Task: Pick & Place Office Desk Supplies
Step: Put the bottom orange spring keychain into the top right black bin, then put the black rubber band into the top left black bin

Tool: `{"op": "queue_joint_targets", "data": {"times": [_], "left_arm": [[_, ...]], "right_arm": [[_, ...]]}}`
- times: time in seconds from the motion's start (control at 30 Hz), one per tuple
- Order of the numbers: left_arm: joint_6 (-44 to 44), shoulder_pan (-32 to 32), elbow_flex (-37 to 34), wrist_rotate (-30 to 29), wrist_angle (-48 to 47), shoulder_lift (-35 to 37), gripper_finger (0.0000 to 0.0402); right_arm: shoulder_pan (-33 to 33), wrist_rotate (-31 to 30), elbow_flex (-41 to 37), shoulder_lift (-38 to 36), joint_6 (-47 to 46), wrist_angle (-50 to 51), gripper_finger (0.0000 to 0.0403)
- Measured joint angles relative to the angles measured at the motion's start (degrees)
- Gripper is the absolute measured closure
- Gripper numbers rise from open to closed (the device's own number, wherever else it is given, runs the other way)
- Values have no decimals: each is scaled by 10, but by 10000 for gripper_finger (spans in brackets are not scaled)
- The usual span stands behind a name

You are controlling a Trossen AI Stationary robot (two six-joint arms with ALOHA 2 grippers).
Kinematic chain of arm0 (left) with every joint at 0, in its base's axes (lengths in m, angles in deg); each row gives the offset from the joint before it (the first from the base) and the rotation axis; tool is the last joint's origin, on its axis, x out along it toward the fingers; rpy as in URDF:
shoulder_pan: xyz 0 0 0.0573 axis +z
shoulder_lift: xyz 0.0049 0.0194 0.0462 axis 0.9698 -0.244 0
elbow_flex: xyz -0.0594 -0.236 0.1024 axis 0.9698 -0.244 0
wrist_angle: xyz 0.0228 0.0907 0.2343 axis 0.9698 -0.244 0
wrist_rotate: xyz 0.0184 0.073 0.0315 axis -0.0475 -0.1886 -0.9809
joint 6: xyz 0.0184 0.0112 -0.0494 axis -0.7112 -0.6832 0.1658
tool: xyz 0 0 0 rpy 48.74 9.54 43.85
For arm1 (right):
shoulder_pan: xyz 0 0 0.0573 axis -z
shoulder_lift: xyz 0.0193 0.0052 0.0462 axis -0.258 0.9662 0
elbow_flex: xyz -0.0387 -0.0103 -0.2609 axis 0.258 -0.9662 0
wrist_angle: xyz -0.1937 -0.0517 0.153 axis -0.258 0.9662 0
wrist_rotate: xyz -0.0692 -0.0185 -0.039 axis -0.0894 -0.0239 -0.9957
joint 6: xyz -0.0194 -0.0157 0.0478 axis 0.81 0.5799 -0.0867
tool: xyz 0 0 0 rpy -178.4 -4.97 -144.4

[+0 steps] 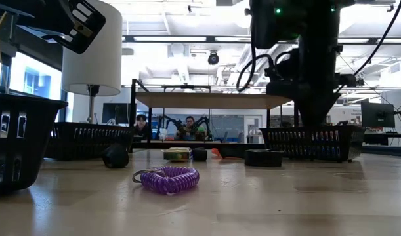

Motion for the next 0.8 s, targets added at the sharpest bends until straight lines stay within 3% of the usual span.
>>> {"op": "queue_joint_targets", "data": {"times": [0.4,0.8], "left_arm": [[0,0,0,0,0,0,309],[-4,0,0,0,0,0,309]], "right_arm": [[1,-1,11,-4,14,22,296],[-23,9,140,-22,70,99,277]]}}
